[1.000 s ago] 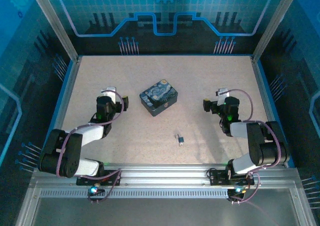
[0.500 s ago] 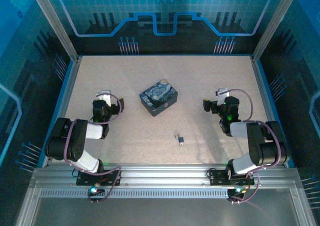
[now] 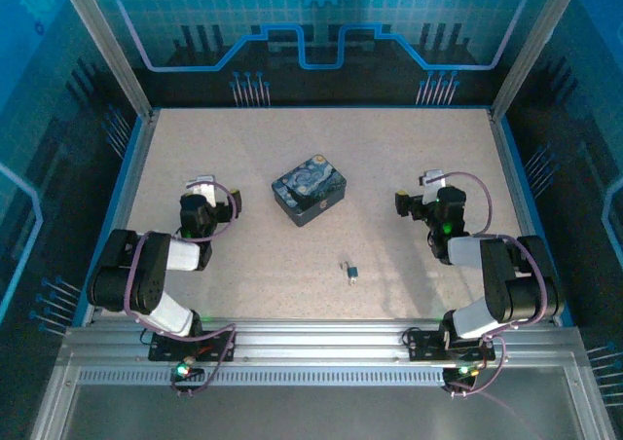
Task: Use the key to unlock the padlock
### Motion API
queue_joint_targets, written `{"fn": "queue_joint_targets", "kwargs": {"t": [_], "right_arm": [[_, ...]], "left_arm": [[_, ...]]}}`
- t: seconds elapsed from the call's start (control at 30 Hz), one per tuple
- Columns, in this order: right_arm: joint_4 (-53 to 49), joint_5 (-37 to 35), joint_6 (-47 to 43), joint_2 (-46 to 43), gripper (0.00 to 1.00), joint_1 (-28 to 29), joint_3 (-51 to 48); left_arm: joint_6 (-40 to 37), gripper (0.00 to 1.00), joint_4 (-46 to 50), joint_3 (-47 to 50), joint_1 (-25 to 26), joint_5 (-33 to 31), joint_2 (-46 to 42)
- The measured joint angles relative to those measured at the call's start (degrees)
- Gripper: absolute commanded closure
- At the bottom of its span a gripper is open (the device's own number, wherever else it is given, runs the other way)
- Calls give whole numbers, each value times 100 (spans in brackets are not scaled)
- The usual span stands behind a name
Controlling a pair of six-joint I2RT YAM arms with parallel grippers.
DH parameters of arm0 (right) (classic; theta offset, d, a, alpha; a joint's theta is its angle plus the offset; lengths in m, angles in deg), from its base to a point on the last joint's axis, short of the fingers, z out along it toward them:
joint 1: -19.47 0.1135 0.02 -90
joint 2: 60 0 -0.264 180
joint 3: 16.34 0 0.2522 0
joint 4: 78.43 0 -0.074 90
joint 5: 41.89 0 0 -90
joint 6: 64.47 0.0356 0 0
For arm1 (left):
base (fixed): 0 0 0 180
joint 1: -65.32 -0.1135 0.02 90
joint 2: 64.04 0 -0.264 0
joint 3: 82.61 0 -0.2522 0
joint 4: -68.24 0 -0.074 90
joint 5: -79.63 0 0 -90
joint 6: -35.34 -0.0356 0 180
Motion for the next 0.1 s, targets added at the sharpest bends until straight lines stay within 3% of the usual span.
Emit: {"fn": "queue_joint_targets", "kwargs": {"t": [0.1], "right_arm": [[0, 0, 0, 0, 0, 0, 9]], "left_arm": [[0, 1, 0, 0, 0, 0, 0]]}}
